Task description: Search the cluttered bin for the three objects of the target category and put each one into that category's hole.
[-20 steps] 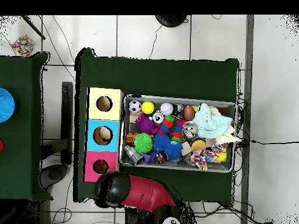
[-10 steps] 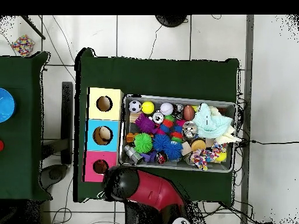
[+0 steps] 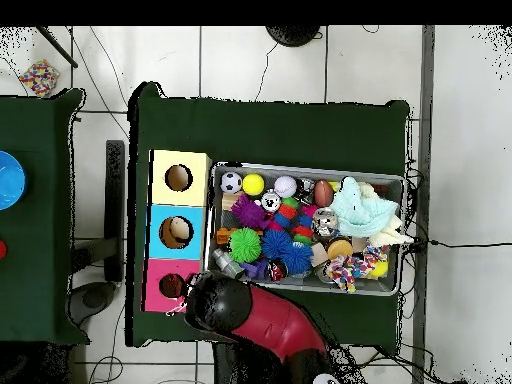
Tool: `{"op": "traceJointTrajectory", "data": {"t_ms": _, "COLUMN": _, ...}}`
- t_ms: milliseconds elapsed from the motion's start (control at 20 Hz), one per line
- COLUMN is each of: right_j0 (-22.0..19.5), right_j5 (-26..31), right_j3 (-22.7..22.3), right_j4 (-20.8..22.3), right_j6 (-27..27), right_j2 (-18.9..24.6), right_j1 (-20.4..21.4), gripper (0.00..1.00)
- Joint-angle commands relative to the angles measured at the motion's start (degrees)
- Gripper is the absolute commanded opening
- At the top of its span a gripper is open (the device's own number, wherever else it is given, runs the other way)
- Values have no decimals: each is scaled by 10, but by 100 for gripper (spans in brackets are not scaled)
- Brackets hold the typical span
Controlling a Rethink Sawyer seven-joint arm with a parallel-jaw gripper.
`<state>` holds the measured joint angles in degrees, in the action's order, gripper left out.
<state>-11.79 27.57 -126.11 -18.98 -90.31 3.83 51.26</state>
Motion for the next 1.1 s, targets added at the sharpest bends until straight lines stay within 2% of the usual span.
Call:
{"op": "traceJointTrajectory", "data": {"t_ms": 50, "right_j0": -20, "right_j5": -56, "right_j3": -25, "right_j4": -64, "right_j6": -100, "right_j2": 84, "right_j1": 5, "gripper": 0}}
{"op": "traceJointTrajectory", "data": {"t_ms": 400, "right_j0": -19, "right_j5": -64, "right_j3": -52, "right_j4": -111, "right_j6": -114, "right_j2": 103, "right_j1": 8, "gripper": 0}}
{"op": "traceJointTrajectory", "data": {"t_ms": 600, "right_j0": -17, "right_j5": -67, "right_j3": -59, "right_j4": -119, "right_j6": -112, "right_j2": 104, "right_j1": 6, "gripper": 0}}
{"op": "traceJointTrajectory", "data": {"t_ms": 750, "right_j0": -7, "right_j5": -56, "right_j3": -55, "right_j4": -112, "right_j6": -116, "right_j2": 88, "right_j1": -5, "gripper": 0}}
{"op": "traceJointTrajectory", "data": {"t_ms": 950, "right_j0": -24, "right_j5": -94, "right_j3": -61, "right_j4": -120, "right_j6": -108, "right_j2": 114, "right_j1": -21, "gripper": 0}}
{"op": "traceJointTrajectory", "data": {"t_ms": 1100, "right_j0": -46, "right_j5": -131, "right_j3": -78, "right_j4": -129, "right_j6": -105, "right_j2": 152, "right_j1": -24, "gripper": 0}}
